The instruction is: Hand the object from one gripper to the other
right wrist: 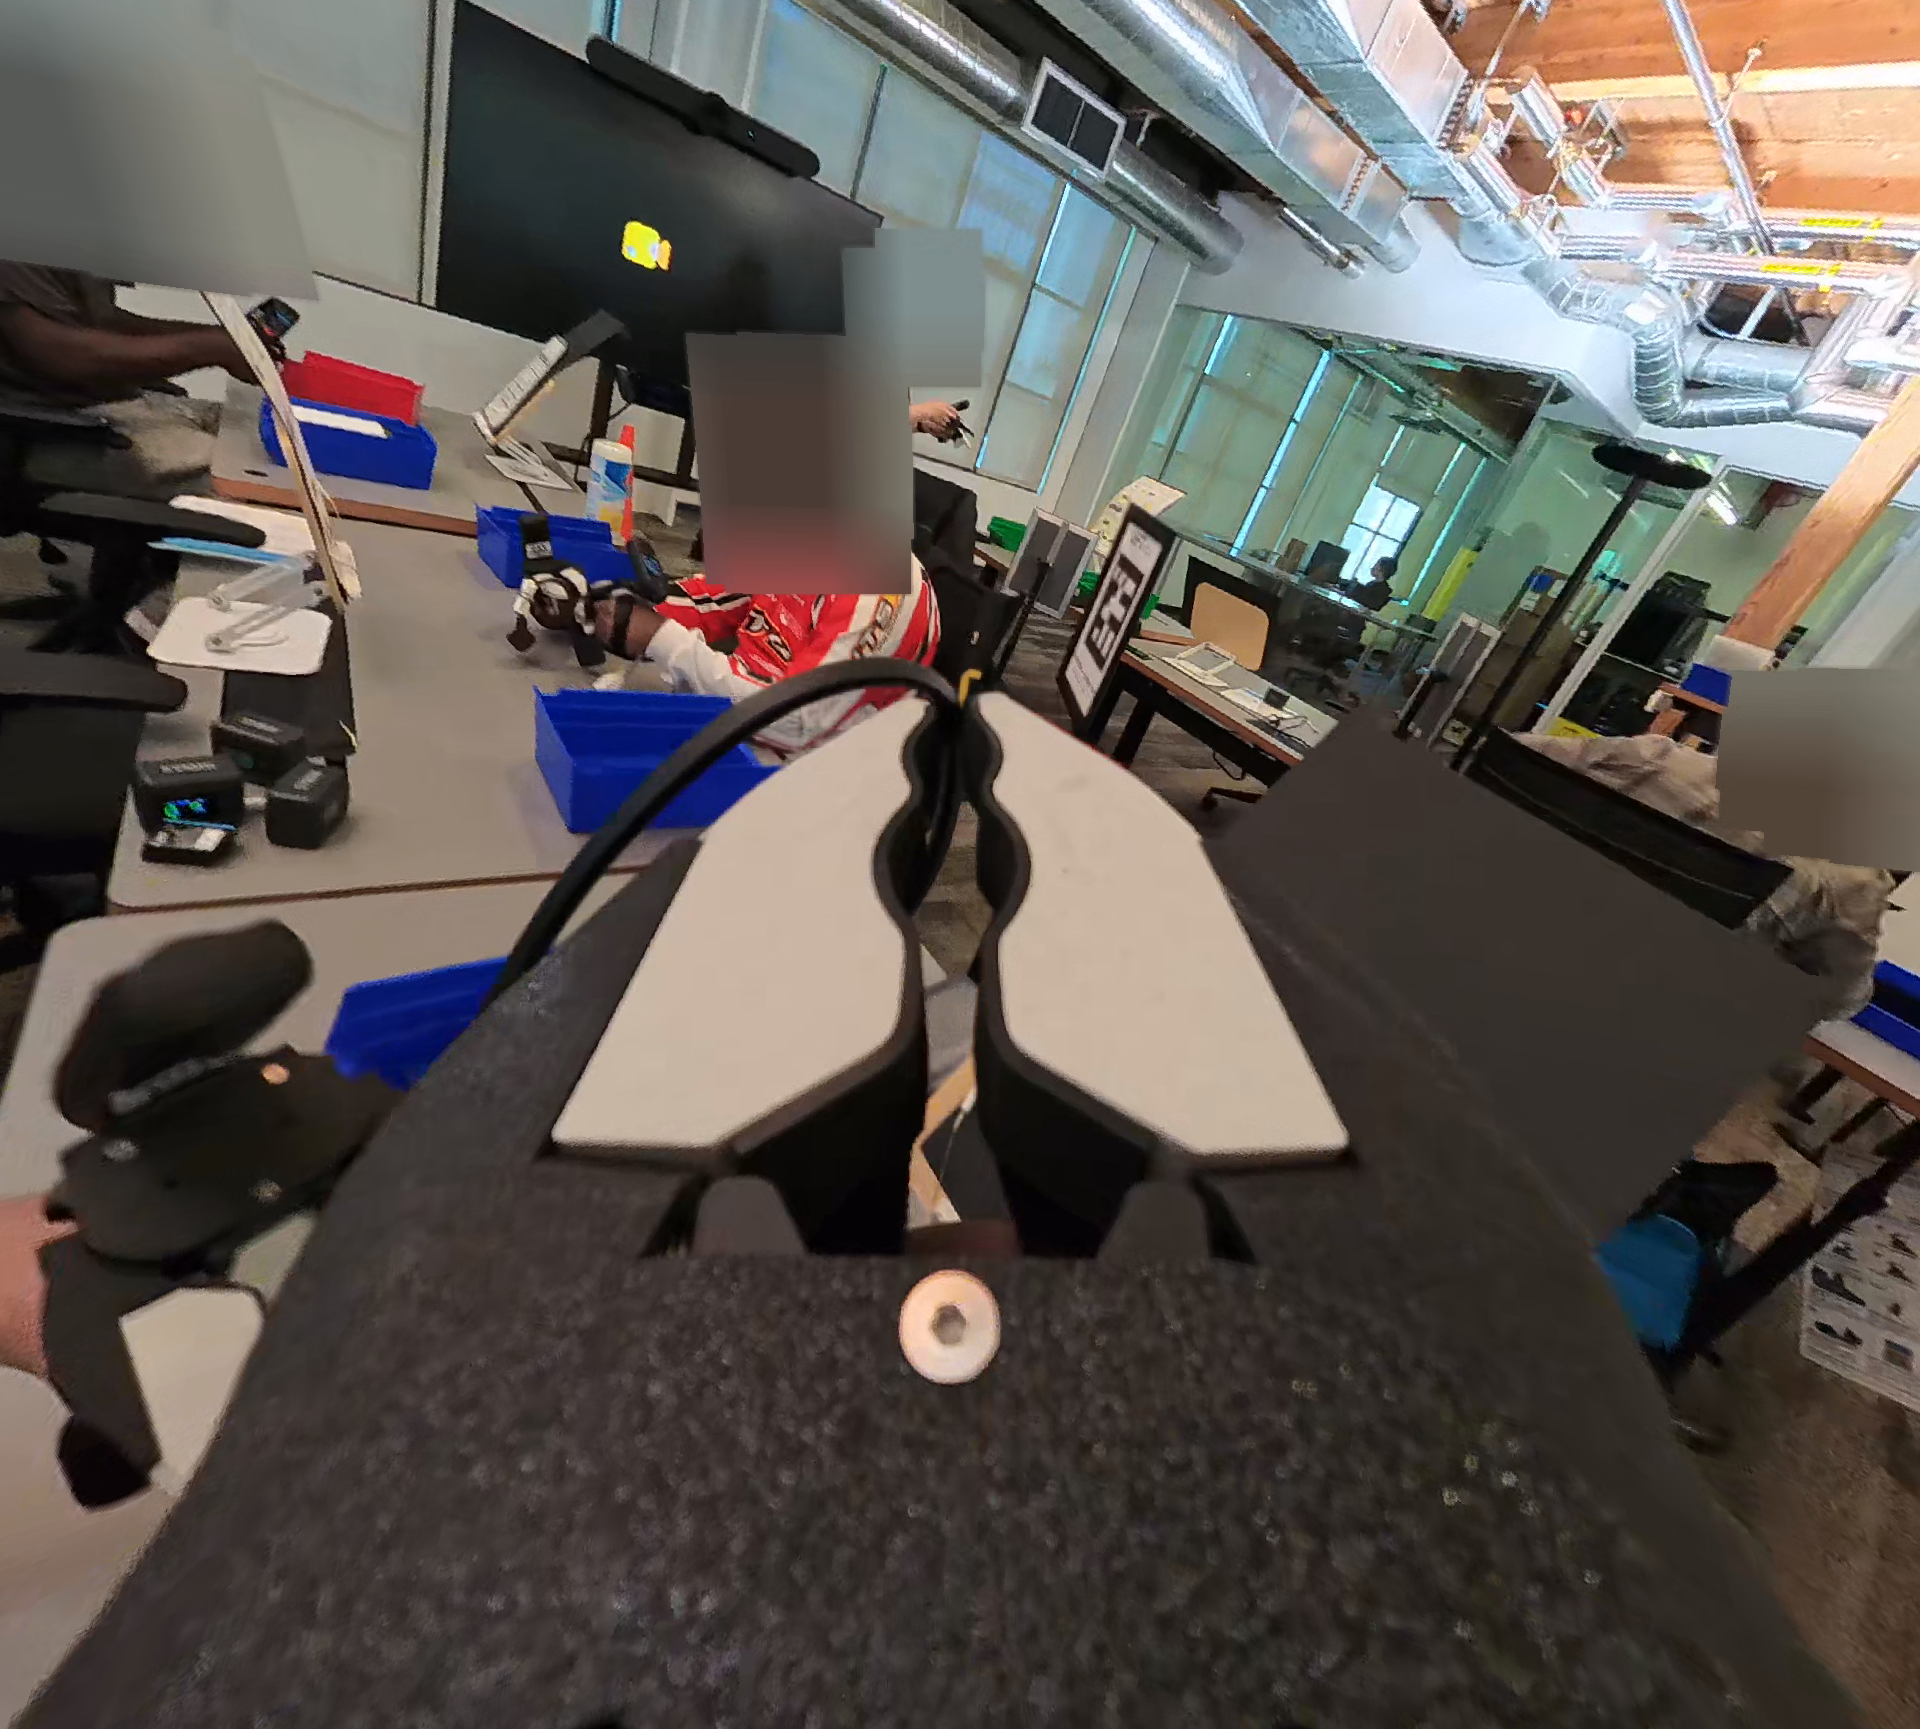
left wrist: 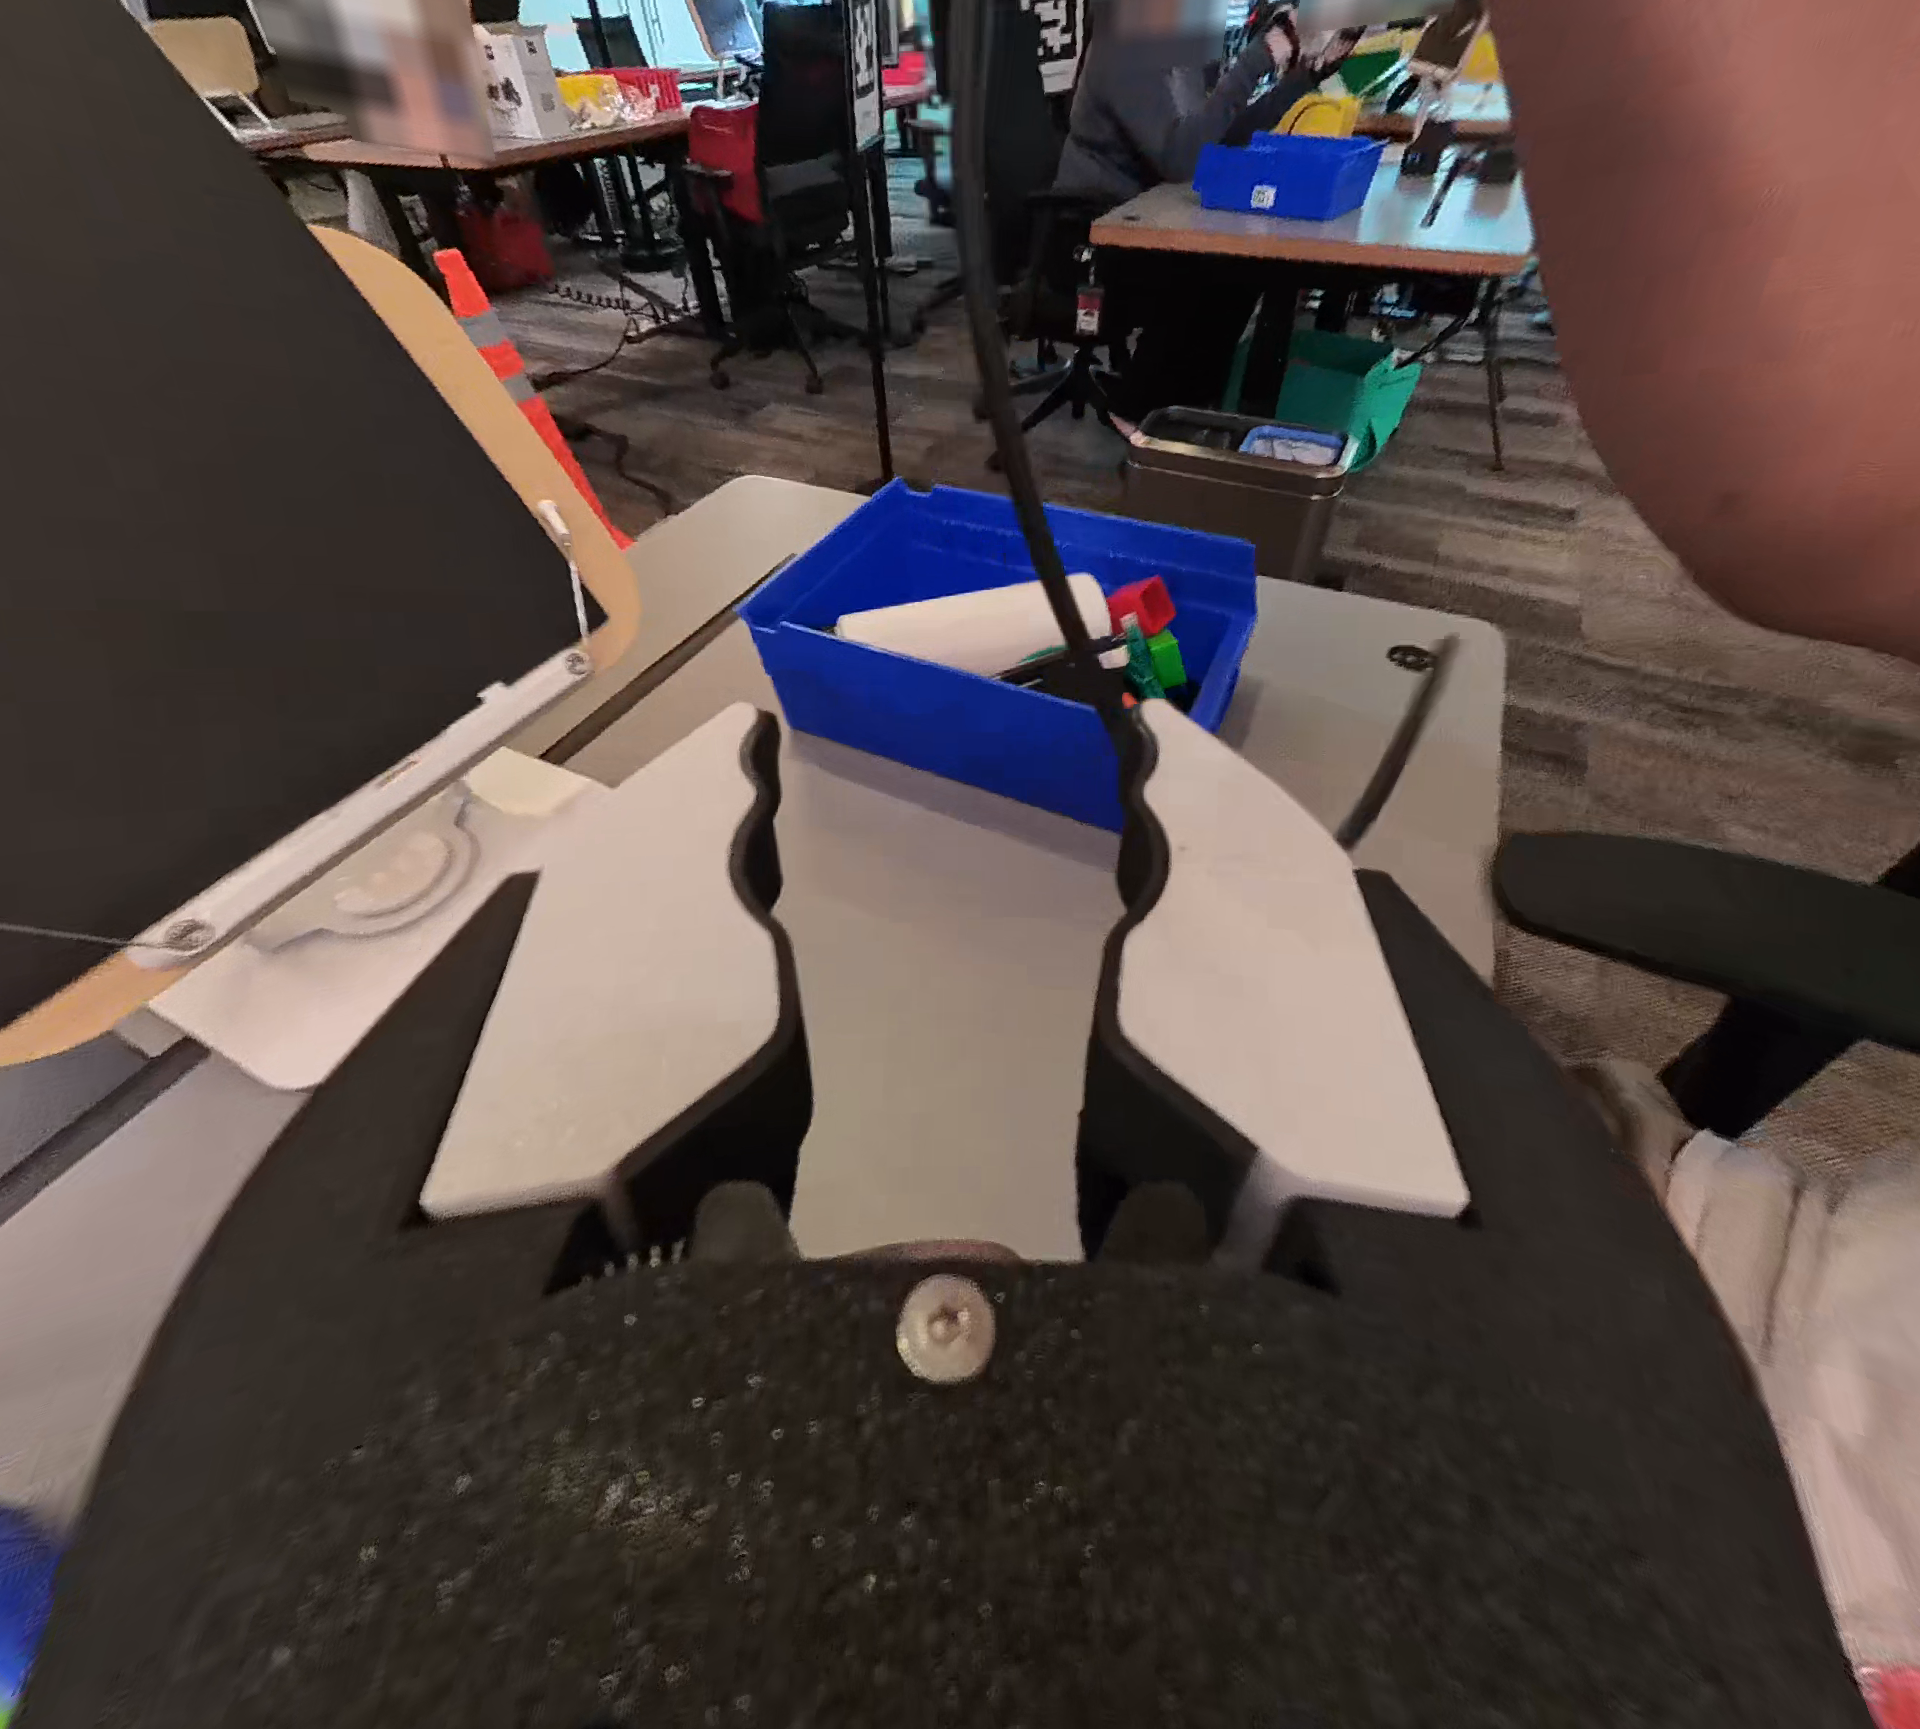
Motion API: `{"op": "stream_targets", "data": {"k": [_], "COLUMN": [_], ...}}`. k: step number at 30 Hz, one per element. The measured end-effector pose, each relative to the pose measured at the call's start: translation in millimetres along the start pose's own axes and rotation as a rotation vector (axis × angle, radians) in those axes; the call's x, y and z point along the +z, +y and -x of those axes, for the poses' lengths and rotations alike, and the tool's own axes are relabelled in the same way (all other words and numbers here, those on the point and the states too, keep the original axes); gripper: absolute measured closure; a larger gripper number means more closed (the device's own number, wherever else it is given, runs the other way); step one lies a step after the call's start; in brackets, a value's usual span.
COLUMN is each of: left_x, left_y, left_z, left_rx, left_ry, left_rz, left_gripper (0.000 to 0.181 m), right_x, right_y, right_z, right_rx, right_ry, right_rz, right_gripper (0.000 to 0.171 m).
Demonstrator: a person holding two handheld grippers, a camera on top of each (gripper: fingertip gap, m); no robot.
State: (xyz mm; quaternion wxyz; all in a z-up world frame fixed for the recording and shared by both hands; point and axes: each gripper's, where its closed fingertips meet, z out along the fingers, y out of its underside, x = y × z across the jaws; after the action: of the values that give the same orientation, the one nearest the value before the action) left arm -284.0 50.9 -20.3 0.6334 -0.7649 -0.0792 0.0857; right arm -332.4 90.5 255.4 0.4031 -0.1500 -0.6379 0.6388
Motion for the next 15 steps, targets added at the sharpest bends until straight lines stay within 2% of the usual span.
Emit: {"op": "stream_targets", "data": {"k": [3,4,5,6,7,10,15], "left_x": [10,12,10,8,7,9,5], "left_y": [1,1,-1,-6,-10,-9,-8], "left_z": [-5,-10,-19,-27,-29,-24,4], "left_rx": [-0.042,-0.044,-0.033,-0.037,-0.053,-0.086,-0.062], "left_ry": [0.046,0.073,0.134,0.184,0.197,0.177,-0.001], "left_rz": [-0.008,-0.018,-0.043,-0.086,-0.109,-0.091,-0.089], "left_gripper": [0.121,0.138,0.18,0.181,0.181,0.141,0.129], "right_x": [3,3,3,2,2,1,0], "right_y": [-16,-18,-20,-22,-22,-22,-24], "right_z": [6,6,6,8,9,8,10], "right_rx": [0.017,0.011,-0.001,-0.011,-0.017,-0.037,-0.047], "right_ry": [-0.018,-0.01,0.001,0.004,0.004,0.02,0.019], "right_rz": [-0.02,-0.018,-0.015,-0.016,-0.013,-0.001,0.007], "right_gripper": [0.168,0.167,0.167,0.167,0.167,0.167,0.167]}}
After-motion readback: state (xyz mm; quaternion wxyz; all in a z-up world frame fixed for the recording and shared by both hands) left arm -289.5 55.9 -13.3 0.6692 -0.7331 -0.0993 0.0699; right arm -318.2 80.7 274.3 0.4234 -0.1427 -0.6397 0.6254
